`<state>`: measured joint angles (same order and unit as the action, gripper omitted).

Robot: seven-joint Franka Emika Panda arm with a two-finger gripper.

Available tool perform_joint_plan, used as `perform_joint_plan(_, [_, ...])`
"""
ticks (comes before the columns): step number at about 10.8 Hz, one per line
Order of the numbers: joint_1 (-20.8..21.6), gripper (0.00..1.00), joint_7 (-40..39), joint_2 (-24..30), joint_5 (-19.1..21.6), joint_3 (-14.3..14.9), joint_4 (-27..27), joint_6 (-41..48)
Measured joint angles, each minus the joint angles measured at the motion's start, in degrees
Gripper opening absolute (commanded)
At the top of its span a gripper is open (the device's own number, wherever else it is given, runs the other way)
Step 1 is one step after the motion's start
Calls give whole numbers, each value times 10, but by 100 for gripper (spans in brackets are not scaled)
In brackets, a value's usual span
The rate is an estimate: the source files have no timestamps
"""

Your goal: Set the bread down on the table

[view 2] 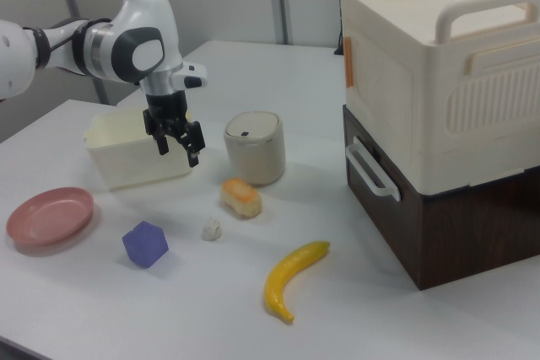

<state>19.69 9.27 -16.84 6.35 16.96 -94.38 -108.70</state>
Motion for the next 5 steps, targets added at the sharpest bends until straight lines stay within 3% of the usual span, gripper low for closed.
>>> perform_joint_plan(3, [-14, 100, -47, 24, -34, -10, 11, 0])
perform_joint_plan(5, [-86, 100, -56, 64, -52, -80, 11, 43])
